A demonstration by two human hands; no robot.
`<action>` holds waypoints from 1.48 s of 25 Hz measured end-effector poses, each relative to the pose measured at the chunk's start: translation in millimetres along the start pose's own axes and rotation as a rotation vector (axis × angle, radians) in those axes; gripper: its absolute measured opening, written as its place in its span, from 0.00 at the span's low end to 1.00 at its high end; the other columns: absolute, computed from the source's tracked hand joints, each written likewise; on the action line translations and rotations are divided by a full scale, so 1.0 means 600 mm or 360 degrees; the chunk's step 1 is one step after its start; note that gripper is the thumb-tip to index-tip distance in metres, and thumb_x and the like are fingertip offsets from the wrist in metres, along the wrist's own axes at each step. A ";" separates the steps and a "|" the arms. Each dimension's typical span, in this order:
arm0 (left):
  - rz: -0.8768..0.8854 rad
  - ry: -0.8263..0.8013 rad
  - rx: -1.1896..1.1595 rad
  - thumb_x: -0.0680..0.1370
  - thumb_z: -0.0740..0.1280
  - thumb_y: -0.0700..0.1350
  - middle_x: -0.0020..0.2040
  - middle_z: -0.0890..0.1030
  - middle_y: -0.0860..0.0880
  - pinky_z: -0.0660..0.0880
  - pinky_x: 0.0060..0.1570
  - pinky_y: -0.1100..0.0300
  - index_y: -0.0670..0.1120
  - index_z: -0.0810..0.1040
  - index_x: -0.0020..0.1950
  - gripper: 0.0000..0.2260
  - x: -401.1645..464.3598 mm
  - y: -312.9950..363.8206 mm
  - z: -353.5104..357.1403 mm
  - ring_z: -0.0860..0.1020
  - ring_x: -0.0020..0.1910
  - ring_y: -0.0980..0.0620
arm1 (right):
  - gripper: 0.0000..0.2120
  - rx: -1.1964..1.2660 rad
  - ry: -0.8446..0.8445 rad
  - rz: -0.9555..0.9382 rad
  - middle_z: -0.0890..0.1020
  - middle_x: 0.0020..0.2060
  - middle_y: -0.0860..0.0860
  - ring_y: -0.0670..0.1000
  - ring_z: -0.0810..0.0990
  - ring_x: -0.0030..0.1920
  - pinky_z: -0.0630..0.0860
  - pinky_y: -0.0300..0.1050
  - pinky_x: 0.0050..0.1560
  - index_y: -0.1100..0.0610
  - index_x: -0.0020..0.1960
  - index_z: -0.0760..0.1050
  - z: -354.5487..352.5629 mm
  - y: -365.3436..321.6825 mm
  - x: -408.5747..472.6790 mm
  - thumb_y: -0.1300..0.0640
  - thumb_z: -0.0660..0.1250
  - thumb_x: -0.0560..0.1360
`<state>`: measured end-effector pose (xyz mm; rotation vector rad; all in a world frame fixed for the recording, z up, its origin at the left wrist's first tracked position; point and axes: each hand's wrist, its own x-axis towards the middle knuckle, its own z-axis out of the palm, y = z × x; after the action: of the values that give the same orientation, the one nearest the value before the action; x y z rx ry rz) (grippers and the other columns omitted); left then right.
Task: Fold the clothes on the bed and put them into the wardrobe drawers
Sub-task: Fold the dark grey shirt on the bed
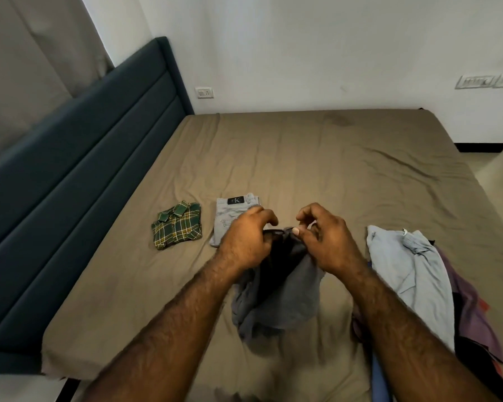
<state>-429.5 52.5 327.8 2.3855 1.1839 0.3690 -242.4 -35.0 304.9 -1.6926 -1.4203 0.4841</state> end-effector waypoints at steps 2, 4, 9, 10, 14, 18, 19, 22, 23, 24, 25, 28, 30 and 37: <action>-0.0114 0.0156 0.0262 0.78 0.70 0.47 0.52 0.80 0.52 0.78 0.51 0.55 0.50 0.81 0.53 0.05 -0.004 0.001 0.005 0.78 0.52 0.49 | 0.07 -0.0049 -0.0416 0.0316 0.84 0.41 0.47 0.50 0.83 0.42 0.79 0.44 0.44 0.49 0.48 0.82 -0.015 0.016 0.009 0.53 0.79 0.74; -0.0215 0.0117 0.0399 0.79 0.68 0.50 0.49 0.82 0.50 0.77 0.47 0.55 0.50 0.81 0.51 0.05 -0.009 -0.008 0.009 0.80 0.51 0.47 | 0.09 -0.0276 -0.0671 0.0419 0.83 0.35 0.47 0.50 0.82 0.39 0.77 0.45 0.40 0.50 0.40 0.83 -0.026 0.037 0.008 0.49 0.80 0.72; -0.0385 0.0148 0.0582 0.79 0.68 0.57 0.46 0.83 0.52 0.78 0.44 0.56 0.54 0.82 0.53 0.09 -0.038 -0.052 -0.005 0.81 0.48 0.47 | 0.21 -0.0098 -0.0422 0.0744 0.83 0.29 0.53 0.51 0.81 0.33 0.79 0.50 0.39 0.58 0.34 0.82 -0.048 0.076 -0.013 0.41 0.82 0.68; -0.0362 0.0195 0.0648 0.79 0.67 0.58 0.45 0.82 0.52 0.80 0.45 0.55 0.54 0.82 0.51 0.10 -0.042 -0.057 -0.006 0.80 0.47 0.48 | 0.22 -0.0089 -0.0431 0.0748 0.83 0.29 0.54 0.52 0.81 0.33 0.79 0.51 0.39 0.58 0.34 0.82 -0.050 0.078 -0.017 0.40 0.81 0.70; -0.0421 0.0046 0.0463 0.79 0.66 0.62 0.39 0.79 0.53 0.78 0.43 0.53 0.52 0.75 0.43 0.15 -0.035 -0.082 0.009 0.78 0.42 0.49 | 0.15 0.0433 -0.0329 0.0797 0.78 0.27 0.50 0.51 0.74 0.32 0.73 0.50 0.39 0.55 0.36 0.81 -0.060 0.081 -0.020 0.50 0.74 0.79; -0.0608 -0.0267 -0.0751 0.74 0.77 0.58 0.36 0.80 0.52 0.76 0.41 0.52 0.48 0.77 0.44 0.16 -0.036 -0.114 0.002 0.78 0.38 0.51 | 0.15 0.0734 -0.0176 0.0911 0.80 0.32 0.58 0.58 0.76 0.36 0.76 0.52 0.39 0.56 0.38 0.83 -0.065 0.084 -0.023 0.51 0.72 0.81; -0.0585 -0.0273 -0.0690 0.75 0.78 0.53 0.37 0.82 0.52 0.77 0.41 0.53 0.50 0.79 0.46 0.12 -0.037 -0.114 -0.004 0.79 0.39 0.52 | 0.15 0.0763 -0.0146 0.0954 0.79 0.32 0.60 0.58 0.75 0.35 0.76 0.49 0.36 0.59 0.39 0.82 -0.070 0.083 -0.025 0.51 0.73 0.80; -0.0396 0.0115 -0.0016 0.78 0.75 0.50 0.44 0.83 0.56 0.78 0.46 0.55 0.54 0.81 0.49 0.05 -0.039 -0.104 -0.014 0.81 0.45 0.53 | 0.22 0.1086 -0.0256 0.1037 0.77 0.33 0.61 0.56 0.73 0.31 0.73 0.46 0.35 0.66 0.42 0.80 -0.081 0.087 -0.033 0.46 0.79 0.74; -0.0314 0.0284 0.0136 0.78 0.73 0.50 0.46 0.84 0.55 0.78 0.47 0.55 0.55 0.81 0.51 0.04 -0.038 -0.098 -0.013 0.81 0.46 0.51 | 0.21 0.1222 -0.0344 0.1013 0.78 0.35 0.61 0.56 0.75 0.32 0.74 0.47 0.37 0.65 0.43 0.81 -0.083 0.089 -0.037 0.46 0.81 0.72; -0.0258 0.0430 0.0232 0.79 0.71 0.50 0.47 0.85 0.54 0.79 0.48 0.54 0.55 0.82 0.54 0.05 -0.037 -0.090 -0.014 0.82 0.46 0.49 | 0.19 0.1360 -0.0429 0.0982 0.79 0.37 0.61 0.56 0.77 0.35 0.75 0.48 0.39 0.63 0.43 0.82 -0.085 0.089 -0.038 0.48 0.81 0.72; -0.0200 0.0560 0.0275 0.78 0.68 0.50 0.47 0.87 0.52 0.79 0.48 0.52 0.53 0.83 0.56 0.08 -0.035 -0.085 -0.014 0.83 0.46 0.46 | 0.13 0.1480 -0.0492 0.0958 0.80 0.39 0.60 0.55 0.78 0.38 0.77 0.48 0.40 0.63 0.43 0.82 -0.087 0.088 -0.038 0.52 0.79 0.73; 0.0105 0.0820 0.0225 0.76 0.65 0.46 0.46 0.88 0.51 0.75 0.51 0.52 0.48 0.86 0.52 0.12 -0.034 -0.070 -0.014 0.84 0.45 0.46 | 0.05 0.1607 -0.0593 0.0946 0.78 0.38 0.57 0.53 0.77 0.39 0.77 0.45 0.39 0.60 0.42 0.80 -0.094 0.071 -0.035 0.61 0.76 0.72; 0.0358 0.0884 0.0271 0.75 0.65 0.43 0.47 0.87 0.51 0.72 0.51 0.52 0.47 0.86 0.51 0.11 -0.036 -0.056 -0.012 0.84 0.47 0.50 | 0.07 0.1254 -0.0620 0.0964 0.80 0.36 0.56 0.53 0.78 0.37 0.76 0.47 0.36 0.59 0.40 0.82 -0.093 0.057 -0.031 0.57 0.79 0.71; 0.0629 0.0949 0.0222 0.78 0.68 0.40 0.47 0.87 0.52 0.70 0.54 0.52 0.46 0.86 0.51 0.07 -0.042 -0.029 0.025 0.84 0.48 0.49 | 0.05 0.0653 -0.0274 0.0743 0.88 0.42 0.56 0.54 0.84 0.44 0.83 0.56 0.47 0.56 0.45 0.88 -0.084 0.045 -0.035 0.56 0.75 0.78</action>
<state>-450.3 37.4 305.3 2.7240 0.9686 1.2297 -194.3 -72.0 306.8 -1.6587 -0.9421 1.1215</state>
